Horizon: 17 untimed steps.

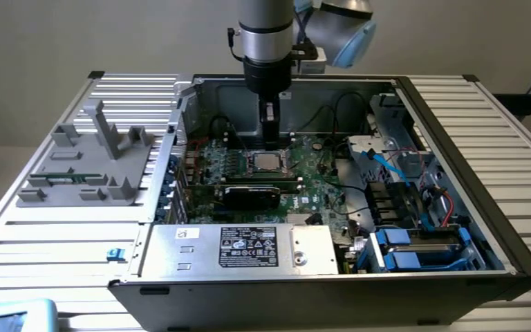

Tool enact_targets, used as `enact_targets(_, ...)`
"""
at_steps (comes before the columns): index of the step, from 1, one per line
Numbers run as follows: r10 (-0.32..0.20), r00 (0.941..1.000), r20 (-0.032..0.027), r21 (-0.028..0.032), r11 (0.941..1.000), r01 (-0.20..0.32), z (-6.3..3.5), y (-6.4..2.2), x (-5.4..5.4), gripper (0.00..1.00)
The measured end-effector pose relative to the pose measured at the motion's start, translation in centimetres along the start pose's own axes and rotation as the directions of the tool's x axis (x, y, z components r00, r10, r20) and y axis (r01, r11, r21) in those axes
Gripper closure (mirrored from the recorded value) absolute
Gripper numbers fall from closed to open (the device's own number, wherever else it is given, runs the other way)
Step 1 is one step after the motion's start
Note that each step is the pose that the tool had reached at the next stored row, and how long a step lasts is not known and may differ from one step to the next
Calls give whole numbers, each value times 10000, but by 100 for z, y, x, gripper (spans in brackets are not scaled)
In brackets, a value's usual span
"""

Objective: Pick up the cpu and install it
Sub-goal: 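Place the cpu into insertion slot, then close the cpu cover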

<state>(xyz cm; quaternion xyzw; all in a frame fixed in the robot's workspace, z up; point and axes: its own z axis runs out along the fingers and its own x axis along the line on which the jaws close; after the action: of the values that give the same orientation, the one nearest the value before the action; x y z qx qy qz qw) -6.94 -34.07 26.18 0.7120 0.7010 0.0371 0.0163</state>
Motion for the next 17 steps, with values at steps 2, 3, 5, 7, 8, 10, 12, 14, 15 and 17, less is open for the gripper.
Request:
enact_targets(2, 0, 10000, -1, -1, 10000, 0, -40, 9, 1, 36)
enact_targets(3, -1, 10000, -1, -2, 10000, 1, -52, 15, 2, 36)
enact_targets(5, 0, 10000, -2, -2, 10000, 0, -74, 25, 3, 36)
enact_targets(7, 1, 10000, -2, -3, 10000, -1, -76, 26, 2, 36)
enact_targets(8, 1, 10000, -3, -3, 10000, -1, -76, 26, 3, 36)
enact_targets(10, 0, 10000, -1, -2, 10000, 0, -77, 26, 2, 36)
enact_targets(12, 0, 10000, -1, -2, 10000, 0, -76, 26, 2, 36)
enact_targets(14, 0, 10000, -1, -2, 10000, 0, -77, 26, 2, 36)
enact_targets(15, 0, 10000, -1, -2, 10000, 0, -77, 26, 2, 36)
enact_targets(17, 0, 10000, -1, -2, 10000, 0, -77, 26, 2, 36)
